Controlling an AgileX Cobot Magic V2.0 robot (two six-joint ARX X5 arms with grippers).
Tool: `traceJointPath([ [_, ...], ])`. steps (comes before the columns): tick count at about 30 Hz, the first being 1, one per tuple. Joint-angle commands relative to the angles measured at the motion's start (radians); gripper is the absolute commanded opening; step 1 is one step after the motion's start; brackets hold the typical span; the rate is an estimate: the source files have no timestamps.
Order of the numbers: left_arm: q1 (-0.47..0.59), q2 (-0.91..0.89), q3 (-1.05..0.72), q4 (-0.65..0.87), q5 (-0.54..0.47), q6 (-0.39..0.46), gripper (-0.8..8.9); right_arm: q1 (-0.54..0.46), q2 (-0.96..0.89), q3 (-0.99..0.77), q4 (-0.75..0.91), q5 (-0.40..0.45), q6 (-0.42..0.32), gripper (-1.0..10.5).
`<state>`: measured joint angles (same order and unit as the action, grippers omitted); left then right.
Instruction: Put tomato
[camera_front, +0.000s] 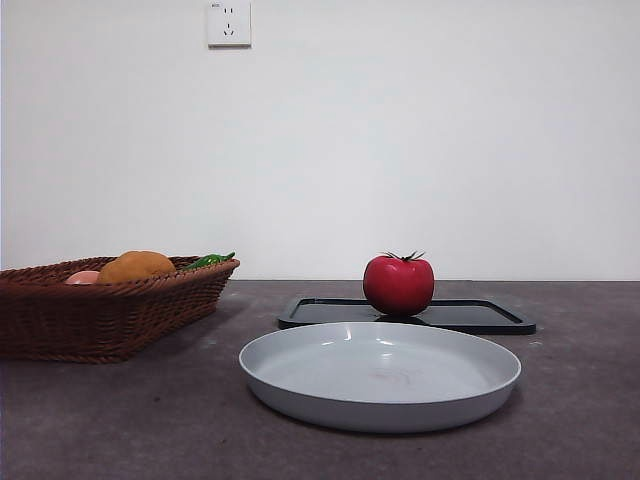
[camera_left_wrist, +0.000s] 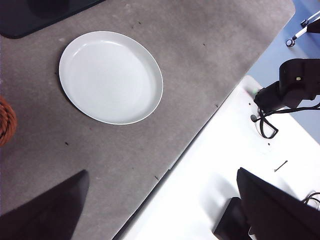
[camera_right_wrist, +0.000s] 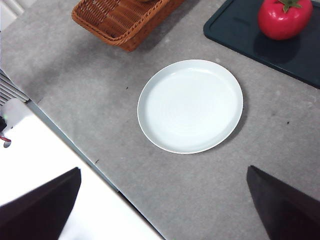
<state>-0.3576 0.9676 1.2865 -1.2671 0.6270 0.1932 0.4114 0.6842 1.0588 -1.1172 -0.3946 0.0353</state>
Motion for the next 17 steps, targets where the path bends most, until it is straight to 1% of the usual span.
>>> traceJointPath([
  [1,-0.004,0.006,0.014,0.007,0.004,0.004,4.68,0.006,0.006,0.008,0.009,-0.005,0.014,5.5],
  [7,-0.004,0.006,0.014,0.007,0.004,0.004,4.67,0.006,0.006,0.008,0.009,-0.006,0.014,5.5],
  [9,-0.004,0.006,0.014,0.007,0.004,0.005,4.62,0.006,0.006,0.008,0.009,-0.005,0.014,5.2],
  [10,-0.004,0.006,0.014,0.006,0.004,0.004,4.51,0.006,0.006,0.008,0.008,-0.005,0.014,4.9],
  [12,-0.004,0.006,0.014,0.006,0.004,0.005,3.72,0.006,0.006,0.008,0.008,-0.005,0.014,3.7],
  [14,-0.004,0.006,0.014,0.006,0.004,0.005,2.55,0.006,0.006,0.008,0.008,-0.005,0.014,2.2],
  [16,-0.004,0.006,0.014,0.007,0.004,0.005,1.54,0.006,0.006,0.008,0.008,-0.005,0.013,1.3],
  [17,-0.004,0.006,0.014,0.006,0.004,0.005,0.84,0.006,0.006,0.008,0.009,-0.005,0.013,1.0],
])
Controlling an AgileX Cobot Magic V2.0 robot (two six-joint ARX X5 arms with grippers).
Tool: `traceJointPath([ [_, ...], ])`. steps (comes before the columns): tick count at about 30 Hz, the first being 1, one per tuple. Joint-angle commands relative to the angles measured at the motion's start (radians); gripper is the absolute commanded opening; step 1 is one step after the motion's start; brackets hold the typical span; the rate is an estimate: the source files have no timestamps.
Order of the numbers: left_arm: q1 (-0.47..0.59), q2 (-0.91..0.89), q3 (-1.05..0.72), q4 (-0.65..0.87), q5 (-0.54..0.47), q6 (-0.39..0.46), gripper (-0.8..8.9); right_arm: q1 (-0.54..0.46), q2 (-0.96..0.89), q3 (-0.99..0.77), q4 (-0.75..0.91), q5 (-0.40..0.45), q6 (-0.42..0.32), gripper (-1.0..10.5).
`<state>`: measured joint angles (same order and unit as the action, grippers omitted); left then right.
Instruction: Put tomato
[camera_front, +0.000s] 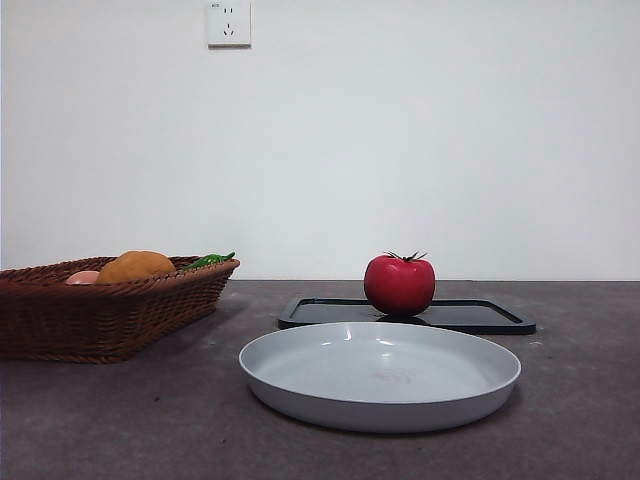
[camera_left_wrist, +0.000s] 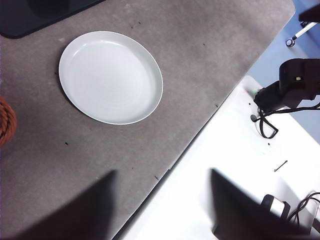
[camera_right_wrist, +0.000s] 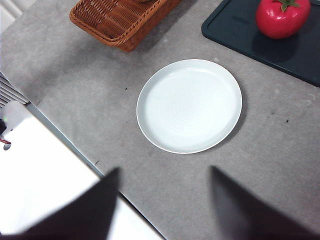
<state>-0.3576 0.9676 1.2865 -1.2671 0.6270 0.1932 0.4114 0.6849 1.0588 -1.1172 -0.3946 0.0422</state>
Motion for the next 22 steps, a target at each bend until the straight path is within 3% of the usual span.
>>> traceJointPath([
  [1,-0.004,0.006,0.014,0.007,0.004,0.005,0.28,0.006,0.005,0.008,0.009,-0.005,0.006,0.8],
  [3,-0.004,0.006,0.014,0.006,0.004,0.005,0.10,0.006,0.005,0.008,0.008,-0.006,0.006,0.1],
  [22,-0.004,0.006,0.014,0.018,0.003,0.004,0.10,0.005,0.005,0.008,0.017,-0.005,0.005,0.1],
])
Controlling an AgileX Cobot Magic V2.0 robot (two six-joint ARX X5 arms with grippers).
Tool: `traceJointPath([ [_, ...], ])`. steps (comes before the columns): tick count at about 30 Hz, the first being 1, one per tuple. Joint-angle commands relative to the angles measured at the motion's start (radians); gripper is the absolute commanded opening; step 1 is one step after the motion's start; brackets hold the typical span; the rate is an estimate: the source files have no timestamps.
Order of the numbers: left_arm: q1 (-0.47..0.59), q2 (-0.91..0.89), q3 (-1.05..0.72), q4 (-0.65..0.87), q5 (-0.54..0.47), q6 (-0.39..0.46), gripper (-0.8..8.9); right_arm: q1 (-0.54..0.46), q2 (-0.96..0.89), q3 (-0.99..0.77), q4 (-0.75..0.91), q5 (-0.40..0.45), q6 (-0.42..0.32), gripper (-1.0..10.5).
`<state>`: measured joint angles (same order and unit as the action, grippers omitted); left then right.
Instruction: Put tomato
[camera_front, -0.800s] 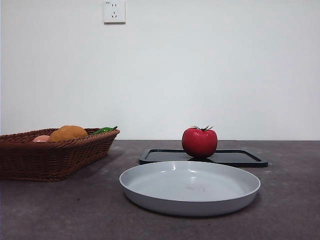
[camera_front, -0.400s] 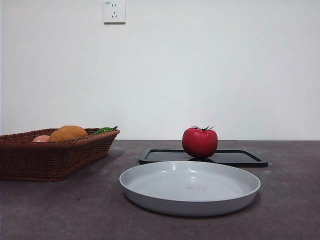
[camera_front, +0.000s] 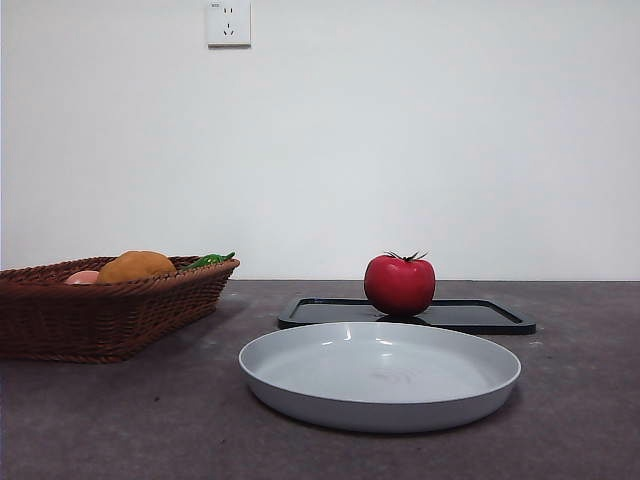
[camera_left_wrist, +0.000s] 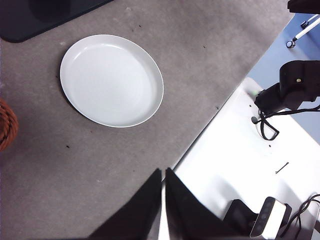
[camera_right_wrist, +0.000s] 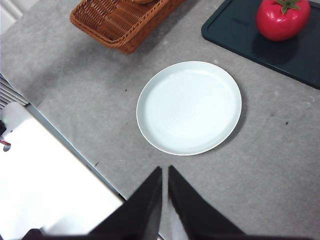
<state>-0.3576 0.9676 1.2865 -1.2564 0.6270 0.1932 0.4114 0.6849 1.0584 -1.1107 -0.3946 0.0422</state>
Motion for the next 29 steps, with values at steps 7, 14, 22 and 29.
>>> traceJointPath([
  [7,-0.003,0.006,0.014,0.008,0.003,0.004,0.10,0.005,0.005,0.009,0.011,-0.005,0.005,0.1],
  [14,-0.004,0.003,0.014,0.008,0.003,0.004,0.10,0.005,0.005,0.009,0.010,-0.005,0.005,0.1],
  [22,0.042,-0.080,0.014,0.192,0.001,0.121,0.10,0.005,0.005,0.009,0.011,-0.005,0.005,0.1],
  [29,0.246,-0.249,-0.085,0.621,-0.013,0.188,0.10,0.005,0.005,0.009,0.010,-0.005,0.005,0.1],
])
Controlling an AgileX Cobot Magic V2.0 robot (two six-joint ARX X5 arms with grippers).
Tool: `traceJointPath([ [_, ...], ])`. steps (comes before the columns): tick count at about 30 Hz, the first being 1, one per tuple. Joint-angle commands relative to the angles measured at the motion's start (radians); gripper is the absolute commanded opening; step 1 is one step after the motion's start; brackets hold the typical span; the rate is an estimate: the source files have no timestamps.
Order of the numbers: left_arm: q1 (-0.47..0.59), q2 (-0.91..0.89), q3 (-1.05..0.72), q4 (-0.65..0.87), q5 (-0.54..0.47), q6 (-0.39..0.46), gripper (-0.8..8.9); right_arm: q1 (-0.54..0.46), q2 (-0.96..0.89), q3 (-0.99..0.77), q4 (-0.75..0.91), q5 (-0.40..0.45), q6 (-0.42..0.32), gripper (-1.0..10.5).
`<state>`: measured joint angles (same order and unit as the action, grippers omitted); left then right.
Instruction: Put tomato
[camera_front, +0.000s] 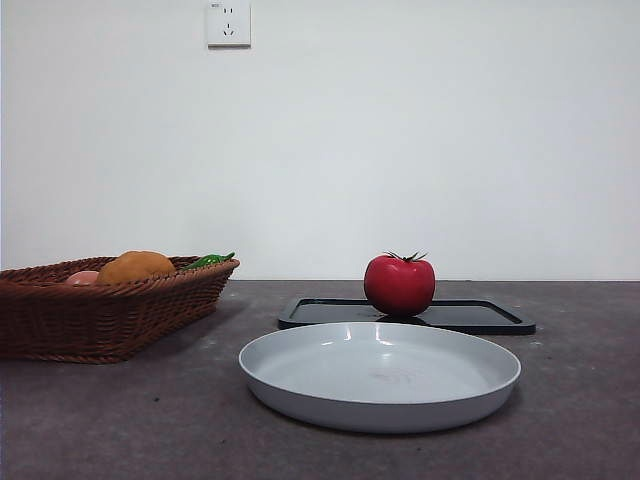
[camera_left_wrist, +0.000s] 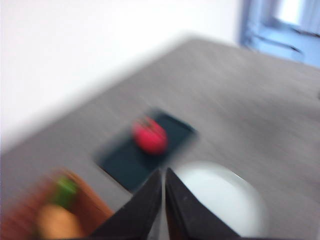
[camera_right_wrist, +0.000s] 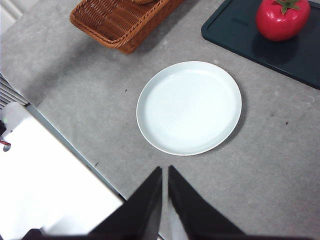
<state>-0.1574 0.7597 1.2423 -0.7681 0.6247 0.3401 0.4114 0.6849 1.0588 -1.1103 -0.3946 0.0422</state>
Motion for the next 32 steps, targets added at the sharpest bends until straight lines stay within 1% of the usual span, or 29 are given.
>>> traceJointPath([
  [1,0.070,-0.069,-0.076,0.196,-0.023,0.042,0.10,0.005,0.005,0.008,0.010,-0.005,0.005,0.1],
  [5,0.143,-0.201,-0.275,0.459,-0.137,0.028,0.09,0.005,0.005,0.008,0.010,-0.005,0.005,0.1],
  [6,0.158,-0.243,-0.344,0.526,-0.172,0.010,0.10,0.005,0.005,0.008,0.010,-0.005,0.005,0.1],
  [8,0.175,-0.310,-0.449,0.603,-0.227,-0.021,0.09,0.005,0.005,0.008,0.010,-0.005,0.005,0.1],
  [10,0.190,-0.372,-0.546,0.639,-0.294,-0.047,0.09,0.005,0.005,0.008,0.010,-0.005,0.005,0.1],
  [15,0.213,-0.504,-0.746,0.642,-0.467,-0.124,0.09,0.005,0.005,0.008,0.010,-0.005,0.005,0.1],
  [18,0.220,-0.569,-0.844,0.642,-0.536,-0.161,0.09,0.005,0.005,0.008,0.010,-0.005,0.005,0.1],
  [20,0.223,-0.605,-0.897,0.642,-0.555,-0.175,0.09,0.005,0.005,0.008,0.010,-0.005,0.005,0.1],
  [28,0.225,-0.727,-1.095,0.641,-0.558,-0.235,0.09,0.005,0.005,0.008,0.010,-0.005,0.005,0.1],
  [32,0.225,-0.757,-1.160,0.640,-0.558,-0.241,0.09,0.005,0.005,0.008,0.010,-0.005,0.005,0.1],
])
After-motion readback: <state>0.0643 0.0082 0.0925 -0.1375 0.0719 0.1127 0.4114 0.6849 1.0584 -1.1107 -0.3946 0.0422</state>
